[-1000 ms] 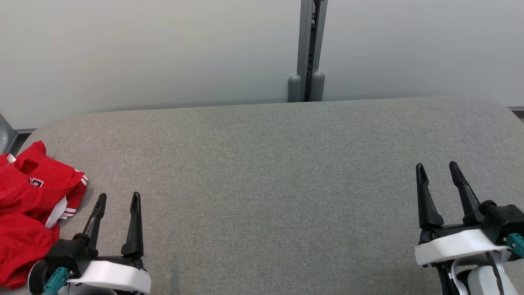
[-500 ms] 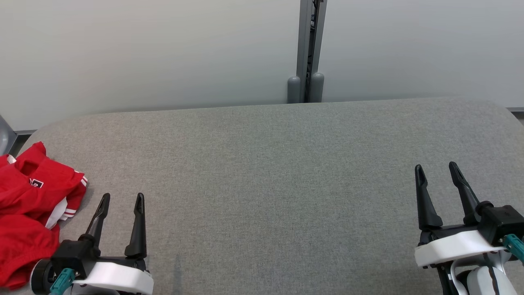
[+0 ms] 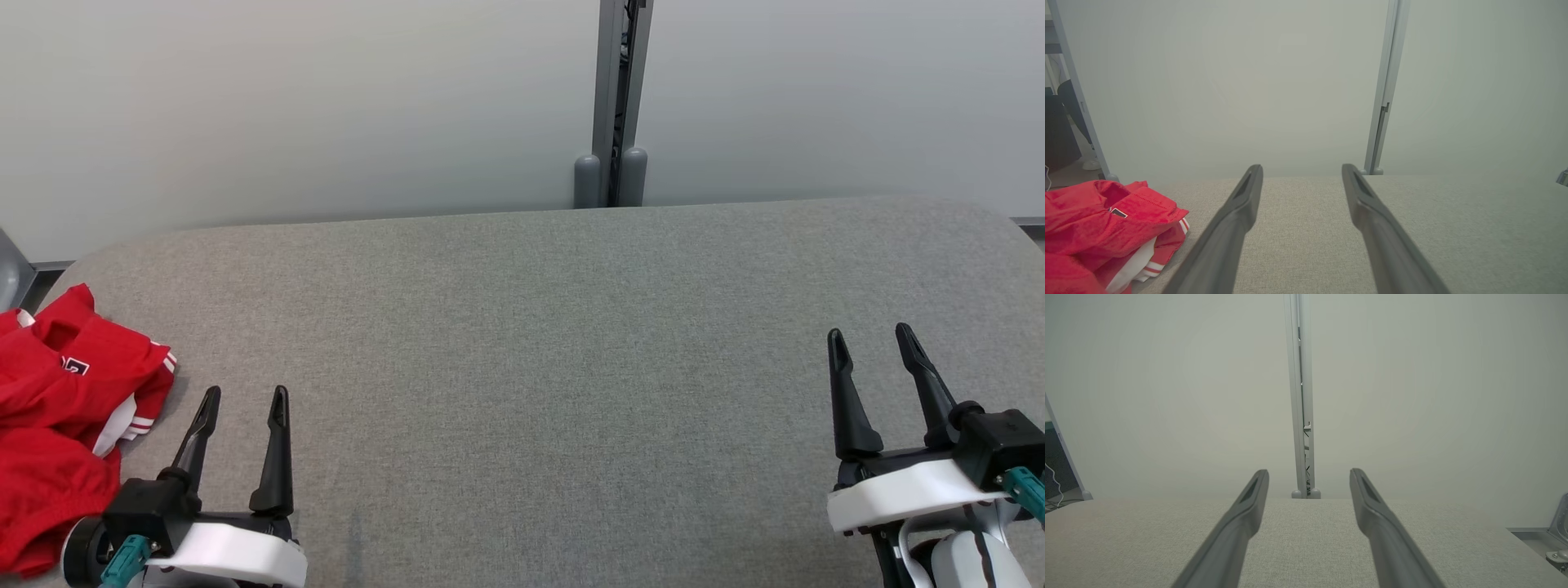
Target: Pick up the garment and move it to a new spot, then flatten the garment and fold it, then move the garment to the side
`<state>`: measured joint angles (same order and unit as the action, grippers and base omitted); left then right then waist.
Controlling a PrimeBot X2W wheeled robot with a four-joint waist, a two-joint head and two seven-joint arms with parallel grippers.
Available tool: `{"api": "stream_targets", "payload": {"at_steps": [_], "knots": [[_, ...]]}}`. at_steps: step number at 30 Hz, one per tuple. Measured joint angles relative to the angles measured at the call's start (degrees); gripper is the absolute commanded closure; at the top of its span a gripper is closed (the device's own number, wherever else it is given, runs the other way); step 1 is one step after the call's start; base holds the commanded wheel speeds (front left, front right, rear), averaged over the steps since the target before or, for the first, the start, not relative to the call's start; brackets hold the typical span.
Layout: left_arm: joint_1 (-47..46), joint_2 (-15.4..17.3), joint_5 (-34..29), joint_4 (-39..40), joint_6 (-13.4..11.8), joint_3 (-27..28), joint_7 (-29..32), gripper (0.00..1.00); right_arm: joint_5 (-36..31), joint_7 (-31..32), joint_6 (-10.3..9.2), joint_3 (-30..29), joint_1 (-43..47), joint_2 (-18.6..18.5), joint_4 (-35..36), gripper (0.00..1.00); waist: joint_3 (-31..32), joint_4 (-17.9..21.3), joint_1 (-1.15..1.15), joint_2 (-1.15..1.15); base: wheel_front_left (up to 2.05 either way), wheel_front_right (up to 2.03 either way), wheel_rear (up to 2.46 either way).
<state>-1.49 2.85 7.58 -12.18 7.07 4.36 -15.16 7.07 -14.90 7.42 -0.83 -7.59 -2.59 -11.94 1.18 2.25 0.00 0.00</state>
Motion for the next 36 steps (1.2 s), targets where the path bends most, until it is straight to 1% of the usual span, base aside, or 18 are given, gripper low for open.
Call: {"api": "stream_targets", "payload": {"at_steps": [12,19,29,36], "knots": [[0.0,0.0,0.2,-0.3,0.0,-0.2,0.0,0.0,0.2,0.0,0.0,0.0,0.0,0.0,-0.3,0.0,0.1,-0.6,0.0,0.0,0.0,0.0,0.0],[0.0,0.0,0.2,-0.9,-0.1,-0.5,0.0,0.0,0.8,0.0,0.0,0.1,0.3,0.0,-0.4,0.0,0.4,-2.3,0.0,0.0,0.0,0.0,0.0],[0.0,0.0,0.2,-1.7,-0.6,-0.1,0.0,0.0,2.5,0.0,0.0,1.7,0.9,0.0,-1.7,0.0,0.7,-7.7,0.0,0.0,0.0,0.0,0.0],[0.0,0.0,0.2,-2.3,-0.7,0.6,0.0,0.0,3.1,0.0,0.0,2.3,1.1,0.0,-2.0,0.0,0.7,-12.6,0.0,0.0,0.0,0.0,0.0]]}}
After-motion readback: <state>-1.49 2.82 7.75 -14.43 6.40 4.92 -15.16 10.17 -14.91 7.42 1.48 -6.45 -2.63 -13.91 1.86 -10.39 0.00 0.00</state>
